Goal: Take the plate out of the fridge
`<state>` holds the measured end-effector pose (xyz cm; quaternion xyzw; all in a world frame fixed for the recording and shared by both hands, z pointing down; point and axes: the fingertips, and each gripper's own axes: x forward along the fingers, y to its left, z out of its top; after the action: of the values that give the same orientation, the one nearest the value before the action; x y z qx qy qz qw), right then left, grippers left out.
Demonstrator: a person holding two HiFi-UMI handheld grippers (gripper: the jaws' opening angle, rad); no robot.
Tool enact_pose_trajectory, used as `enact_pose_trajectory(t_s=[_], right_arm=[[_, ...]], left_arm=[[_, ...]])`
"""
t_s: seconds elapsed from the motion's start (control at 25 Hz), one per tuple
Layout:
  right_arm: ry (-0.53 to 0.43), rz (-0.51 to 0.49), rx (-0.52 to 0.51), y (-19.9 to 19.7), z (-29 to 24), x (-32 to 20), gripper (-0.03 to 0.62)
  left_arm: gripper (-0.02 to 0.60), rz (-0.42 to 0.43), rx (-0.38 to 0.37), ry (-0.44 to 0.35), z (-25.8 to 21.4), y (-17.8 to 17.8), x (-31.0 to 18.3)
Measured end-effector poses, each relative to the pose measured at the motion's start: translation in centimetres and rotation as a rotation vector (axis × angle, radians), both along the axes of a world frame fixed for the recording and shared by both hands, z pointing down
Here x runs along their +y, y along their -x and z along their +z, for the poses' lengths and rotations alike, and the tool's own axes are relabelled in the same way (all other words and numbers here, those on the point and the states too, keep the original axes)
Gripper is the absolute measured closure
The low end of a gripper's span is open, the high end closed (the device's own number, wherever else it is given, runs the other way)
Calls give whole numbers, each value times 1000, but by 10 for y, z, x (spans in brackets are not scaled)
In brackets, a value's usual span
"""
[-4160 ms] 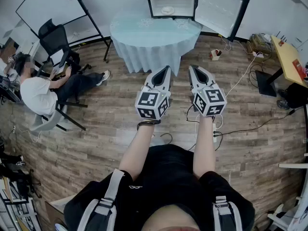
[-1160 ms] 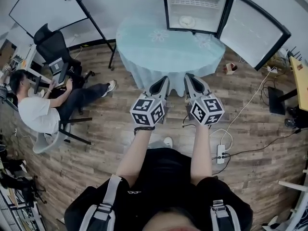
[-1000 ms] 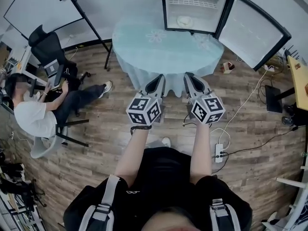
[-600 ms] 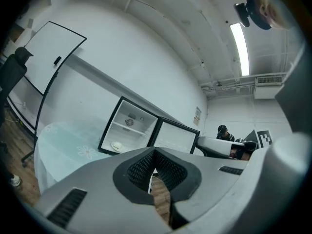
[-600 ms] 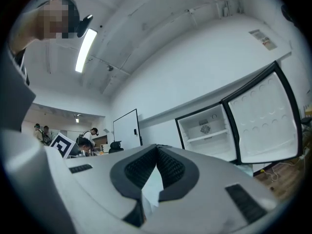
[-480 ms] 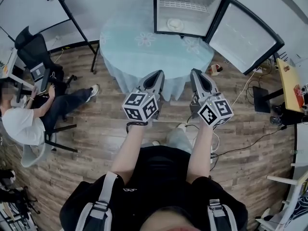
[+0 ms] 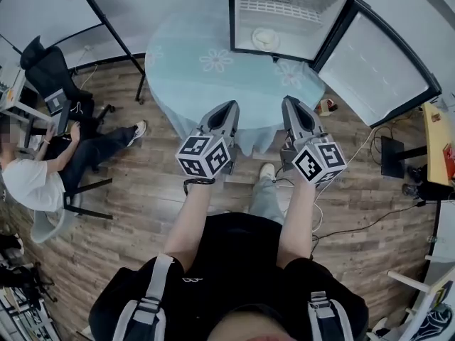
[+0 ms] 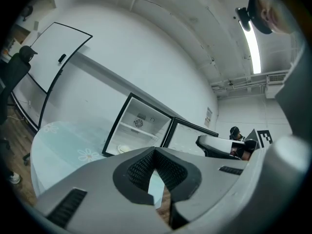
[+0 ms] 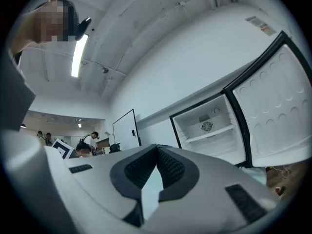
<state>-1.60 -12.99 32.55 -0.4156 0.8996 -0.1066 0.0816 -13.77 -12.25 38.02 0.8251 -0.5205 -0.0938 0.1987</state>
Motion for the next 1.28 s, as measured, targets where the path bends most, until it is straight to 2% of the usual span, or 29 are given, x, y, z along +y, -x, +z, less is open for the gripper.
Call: enact_pose_trajectory(t_s=[0.2,0.4,0.52,0.68,0.88,1.08,1.28], right_arm=[[42,-10,-38,-7,10,-45,588],[86,-30,-10,4,34,-67,588],[145,-4,28,-19,61,-83,588],[167,59,-32,-64,60,-120,588],[156,-23,-66,-58,58,-145,588],[151,-103,-33,-48,51,-175,588],[150,-116,8,-68,41,-216,588]], left_arm=[[576,18,-82,0,0,-20,-34],[577,4,-91,24,14,-19,-63],[575,-3,-65,75,36,-31,-82],[575,7,-60,83,46,-59,-109],[576,-21,-90,92,49,-74,-130],[575,-74,-87,89,35,-75,-169],[575,-74,-66,65,19,-105,-210]])
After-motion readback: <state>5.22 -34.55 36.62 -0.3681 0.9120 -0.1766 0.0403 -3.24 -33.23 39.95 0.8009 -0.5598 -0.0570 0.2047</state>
